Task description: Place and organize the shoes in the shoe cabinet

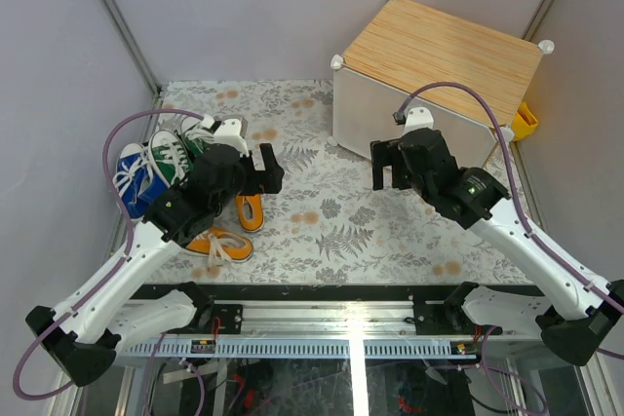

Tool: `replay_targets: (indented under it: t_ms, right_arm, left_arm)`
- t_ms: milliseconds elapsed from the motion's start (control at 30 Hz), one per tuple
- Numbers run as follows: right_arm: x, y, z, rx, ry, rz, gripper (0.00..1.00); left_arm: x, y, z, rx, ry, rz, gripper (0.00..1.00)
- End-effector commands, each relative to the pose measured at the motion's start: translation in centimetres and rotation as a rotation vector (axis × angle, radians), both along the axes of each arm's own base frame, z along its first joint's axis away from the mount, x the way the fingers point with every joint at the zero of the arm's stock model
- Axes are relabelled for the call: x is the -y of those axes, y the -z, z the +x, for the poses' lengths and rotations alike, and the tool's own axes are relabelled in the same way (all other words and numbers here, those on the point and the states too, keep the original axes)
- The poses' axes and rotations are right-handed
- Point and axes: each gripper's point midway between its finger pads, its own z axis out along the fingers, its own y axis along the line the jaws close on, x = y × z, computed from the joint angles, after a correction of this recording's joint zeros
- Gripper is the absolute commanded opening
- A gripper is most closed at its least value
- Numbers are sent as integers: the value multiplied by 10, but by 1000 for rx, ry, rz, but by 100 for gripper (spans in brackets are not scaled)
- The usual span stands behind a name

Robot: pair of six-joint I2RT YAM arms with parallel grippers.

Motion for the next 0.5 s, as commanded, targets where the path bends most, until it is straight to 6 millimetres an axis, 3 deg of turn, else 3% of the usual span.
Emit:
replay_targets:
  t_ms: [0, 233, 467]
  right_arm:
    - [9, -31, 5, 86, 34, -2, 100]
    - [33, -44, 2, 99, 59, -132, 100]
    - [93, -88, -1, 173, 238, -364, 100]
  left_arm:
    - [1, -13, 0, 37, 12, -6, 100]
    - [2, -14, -1, 38, 26, -9, 100]
    - [4, -8, -3, 34, 39, -11, 100]
